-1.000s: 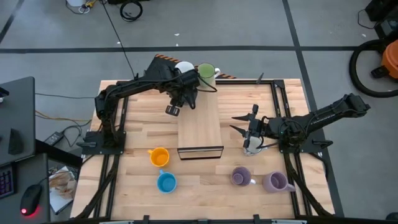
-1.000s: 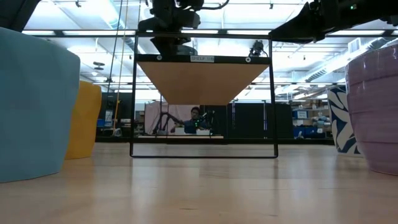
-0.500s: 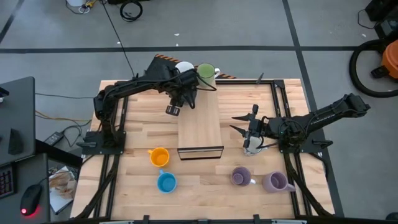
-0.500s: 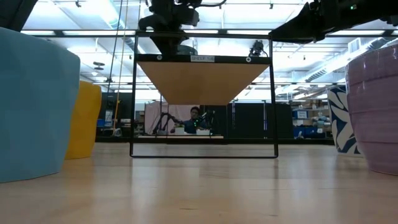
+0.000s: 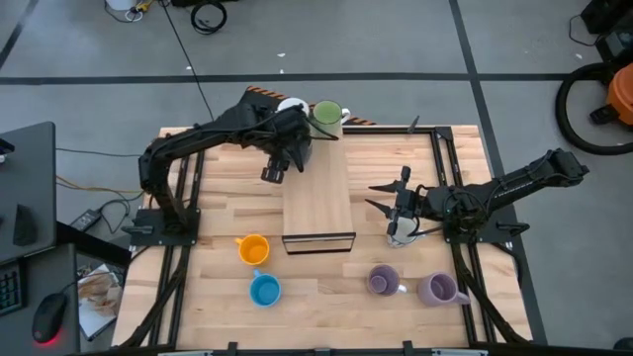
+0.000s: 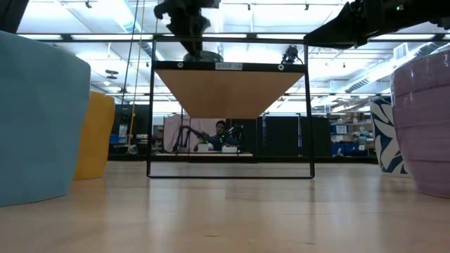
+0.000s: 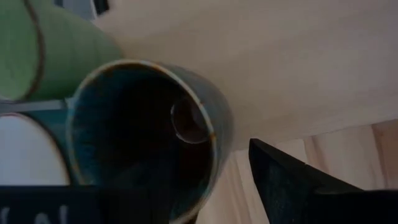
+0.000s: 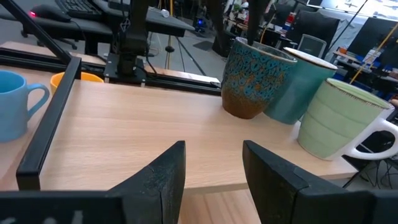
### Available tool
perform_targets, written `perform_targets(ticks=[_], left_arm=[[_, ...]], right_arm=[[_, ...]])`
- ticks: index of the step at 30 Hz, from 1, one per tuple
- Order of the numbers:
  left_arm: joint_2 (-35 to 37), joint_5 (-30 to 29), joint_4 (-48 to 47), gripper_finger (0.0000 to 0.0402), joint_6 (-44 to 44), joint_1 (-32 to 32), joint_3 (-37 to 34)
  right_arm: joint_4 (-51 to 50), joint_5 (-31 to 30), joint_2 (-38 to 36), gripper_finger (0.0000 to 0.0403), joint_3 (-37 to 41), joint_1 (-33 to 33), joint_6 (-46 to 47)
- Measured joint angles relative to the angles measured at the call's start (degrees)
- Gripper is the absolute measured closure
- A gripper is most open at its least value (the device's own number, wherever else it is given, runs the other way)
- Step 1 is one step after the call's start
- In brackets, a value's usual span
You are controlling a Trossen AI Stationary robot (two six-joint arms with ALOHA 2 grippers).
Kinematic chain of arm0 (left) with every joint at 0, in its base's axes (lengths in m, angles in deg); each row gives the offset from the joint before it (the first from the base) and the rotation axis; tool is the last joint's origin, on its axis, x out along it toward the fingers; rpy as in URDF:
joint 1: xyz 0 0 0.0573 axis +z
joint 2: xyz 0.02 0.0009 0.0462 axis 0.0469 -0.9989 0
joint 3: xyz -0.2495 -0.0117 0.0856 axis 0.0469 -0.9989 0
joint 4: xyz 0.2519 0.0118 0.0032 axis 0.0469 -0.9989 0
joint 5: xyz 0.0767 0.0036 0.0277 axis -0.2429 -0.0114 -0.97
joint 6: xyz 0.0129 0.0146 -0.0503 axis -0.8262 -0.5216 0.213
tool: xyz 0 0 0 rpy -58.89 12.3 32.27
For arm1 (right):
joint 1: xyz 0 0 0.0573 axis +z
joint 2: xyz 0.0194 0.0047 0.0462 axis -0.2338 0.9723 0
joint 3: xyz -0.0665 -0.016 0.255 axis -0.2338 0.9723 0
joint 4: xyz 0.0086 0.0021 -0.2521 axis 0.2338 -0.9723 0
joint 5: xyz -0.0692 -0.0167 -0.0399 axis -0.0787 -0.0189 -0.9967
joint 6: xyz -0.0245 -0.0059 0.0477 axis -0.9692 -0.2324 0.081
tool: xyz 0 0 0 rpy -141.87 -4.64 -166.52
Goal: Place coffee mugs
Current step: Put the dark blue mug on the shelf, then put the yellow mug on the shelf
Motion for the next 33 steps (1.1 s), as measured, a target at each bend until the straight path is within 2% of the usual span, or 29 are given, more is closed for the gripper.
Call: perform_targets(ticks=[6, 9, 15, 22, 28, 33], left_arm=[[3.9, -0.9, 3.2, 0.0202, 0.3, -2.1, 0.0], [5.7, -0.7, 4.3, 0.0202, 4.3, -3.9, 0.0], [9.1, 8.5, 2.7, 0.0213, 15.1, -6.3, -2.1], [20.3, 10.1, 10.1, 0.0236, 23.5, -10.3, -19.5], [29.6, 9.7, 18.8, 0.0242, 36.1, -20.1, -34.4], [30.2, 7.6, 19.0, 0.0242, 49.2, -30.0, -42.7]], right_arm=[[0.0, 0.0, 0.0, 0.0237, 0.0, 0.0, 0.0], [-0.1, 0.0, 0.0, 0.0237, 0.0, 0.0, 0.0], [-0.1, 0.0, 0.0, 0.0237, 0.0, 0.0, 0.1], [-0.9, 0.1, 0.0, 0.0237, 0.0, 0.0, 1.0], [-0.7, 0.1, 0.0, 0.0237, 0.0, 0.0, 1.0], [-0.6, 0.1, 0.0, 0.0237, 0.0, 0.0, 1.0]])
